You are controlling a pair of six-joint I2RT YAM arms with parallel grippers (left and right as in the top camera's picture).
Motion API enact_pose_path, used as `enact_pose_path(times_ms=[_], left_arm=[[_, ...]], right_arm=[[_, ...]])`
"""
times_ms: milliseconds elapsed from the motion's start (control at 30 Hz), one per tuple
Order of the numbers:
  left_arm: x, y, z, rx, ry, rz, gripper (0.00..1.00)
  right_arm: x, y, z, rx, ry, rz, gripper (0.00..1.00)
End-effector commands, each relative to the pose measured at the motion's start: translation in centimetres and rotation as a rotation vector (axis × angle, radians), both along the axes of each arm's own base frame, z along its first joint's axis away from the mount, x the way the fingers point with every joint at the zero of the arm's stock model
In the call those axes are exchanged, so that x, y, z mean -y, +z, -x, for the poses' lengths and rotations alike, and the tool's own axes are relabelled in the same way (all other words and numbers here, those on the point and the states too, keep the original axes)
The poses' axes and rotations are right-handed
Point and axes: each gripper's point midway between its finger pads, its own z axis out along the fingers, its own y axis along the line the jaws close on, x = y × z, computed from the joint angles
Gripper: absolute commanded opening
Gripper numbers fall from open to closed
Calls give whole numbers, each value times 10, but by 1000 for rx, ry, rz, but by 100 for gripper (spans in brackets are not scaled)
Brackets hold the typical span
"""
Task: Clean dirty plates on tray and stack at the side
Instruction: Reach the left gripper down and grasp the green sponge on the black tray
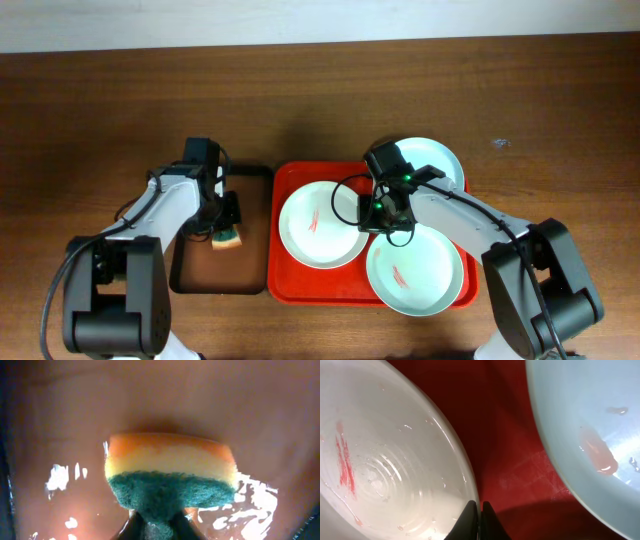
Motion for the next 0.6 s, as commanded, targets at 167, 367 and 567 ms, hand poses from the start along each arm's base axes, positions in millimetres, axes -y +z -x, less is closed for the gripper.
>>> enact_pose_path(times_ms=[167, 367, 567], left_arm=[[12, 97, -15, 125, -86, 35, 0], [31, 100, -7, 169, -181, 35, 0], [32, 20, 3, 152, -194, 24, 0]], right_arm=[[-4, -4, 10, -33, 18, -19, 4], [-3, -4, 6, -18, 16, -14, 4], [-5, -4, 4, -8, 16, -19, 4]])
